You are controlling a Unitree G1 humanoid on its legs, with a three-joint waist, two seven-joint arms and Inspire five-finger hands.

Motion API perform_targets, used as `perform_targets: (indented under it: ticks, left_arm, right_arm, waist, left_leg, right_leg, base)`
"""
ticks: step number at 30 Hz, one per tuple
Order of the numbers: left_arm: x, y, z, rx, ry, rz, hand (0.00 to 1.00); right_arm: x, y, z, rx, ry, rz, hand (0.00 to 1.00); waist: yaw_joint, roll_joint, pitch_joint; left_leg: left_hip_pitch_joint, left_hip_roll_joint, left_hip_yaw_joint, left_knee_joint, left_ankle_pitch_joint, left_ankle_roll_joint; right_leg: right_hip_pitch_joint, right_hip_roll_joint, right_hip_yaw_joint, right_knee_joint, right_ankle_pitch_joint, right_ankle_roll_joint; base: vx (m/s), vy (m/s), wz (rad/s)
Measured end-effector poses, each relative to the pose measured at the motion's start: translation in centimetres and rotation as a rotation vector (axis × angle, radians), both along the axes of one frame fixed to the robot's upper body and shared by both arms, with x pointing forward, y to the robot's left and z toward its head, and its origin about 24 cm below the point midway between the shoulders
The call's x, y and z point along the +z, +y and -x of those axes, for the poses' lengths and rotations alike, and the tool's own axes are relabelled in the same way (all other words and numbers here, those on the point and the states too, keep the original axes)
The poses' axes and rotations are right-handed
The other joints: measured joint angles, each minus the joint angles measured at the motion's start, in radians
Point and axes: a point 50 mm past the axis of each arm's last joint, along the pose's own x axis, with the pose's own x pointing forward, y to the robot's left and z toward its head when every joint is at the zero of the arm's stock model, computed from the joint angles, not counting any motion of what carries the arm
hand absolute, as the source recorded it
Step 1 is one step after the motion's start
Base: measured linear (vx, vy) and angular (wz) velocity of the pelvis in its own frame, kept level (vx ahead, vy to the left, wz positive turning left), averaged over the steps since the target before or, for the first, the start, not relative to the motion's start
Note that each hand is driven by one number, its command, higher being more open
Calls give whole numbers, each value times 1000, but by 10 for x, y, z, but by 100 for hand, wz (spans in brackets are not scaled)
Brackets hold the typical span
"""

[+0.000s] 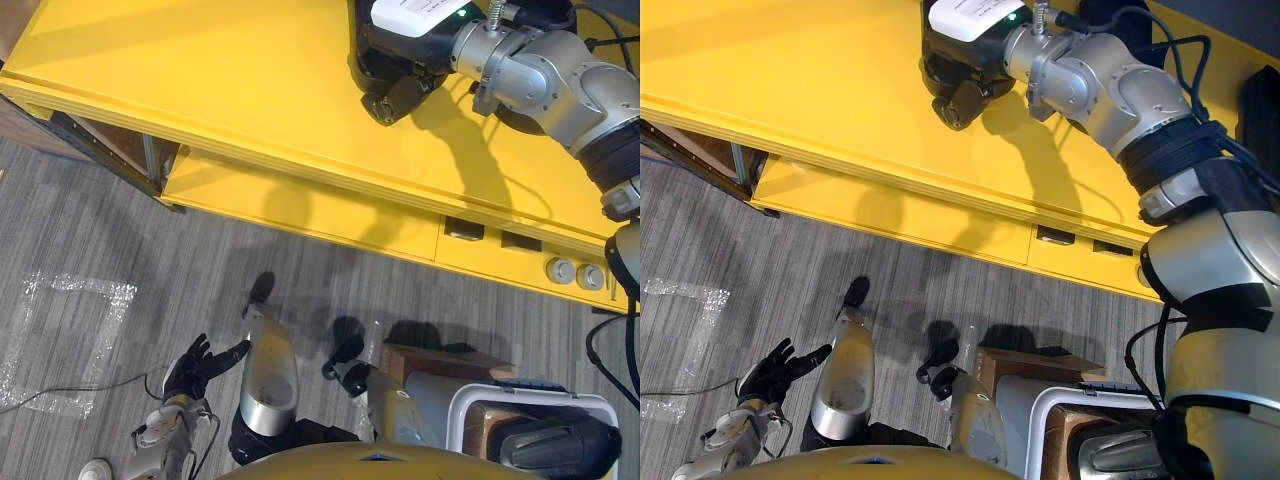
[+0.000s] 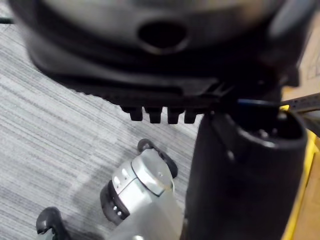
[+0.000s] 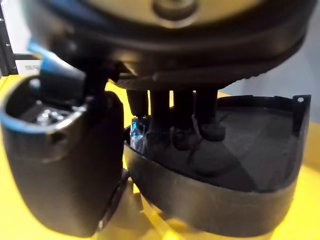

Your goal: Walk over and take three plastic housings, then place them on the shelf

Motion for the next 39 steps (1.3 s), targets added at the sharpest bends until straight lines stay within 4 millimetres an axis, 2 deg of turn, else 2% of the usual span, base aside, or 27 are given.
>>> perform_targets:
  ticks: [2, 8, 13, 25, 39]
  left_arm:
    - [0, 0, 0, 0, 0, 0, 100]
    - [0, -1, -1, -1, -1, 2, 100]
    - [-1, -11, -5, -2, -14, 28, 100]
    - [-1, -22, -8, -21, -17, 43, 100]
    - [-2, -23, -8, -15, -11, 39, 100]
  right_arm:
    - [0, 1, -1, -4, 1, -9, 0]
    - [0, 5, -9, -38, 44, -179, 0]
    - [3, 1, -15, -82, 31, -291, 0]
    - [1, 0, -18, -113, 55, -312, 0]
    - [-12, 20, -21, -125, 131, -331, 0]
  waist:
    - [0, 1, 0]
    - [0, 5, 2]
    - [5, 26, 8]
    - [2, 58, 5]
    - [-25, 60, 5]
  left_leg:
    - [0, 0, 0, 0, 0, 0]
    - [-3, -2, 0, -1, 0, 1]
    - [-8, -8, -1, 0, 1, 2]
    - [16, -13, 3, -1, 2, 3]
    - [42, -12, 23, -6, 5, 6]
  right_leg:
    - [0, 0, 0, 0, 0, 0]
    - [-2, -2, -1, 3, 0, 0]
    - [-8, -11, -3, 15, -1, -1]
    - [12, -18, -1, 20, -2, -1]
    - [16, -21, 20, 35, -3, -3]
  base:
    - [0, 0, 0]
    - [0, 0, 0]
    - [-2, 6, 2]
    - [0, 1, 0]
    - [-10, 7, -4]
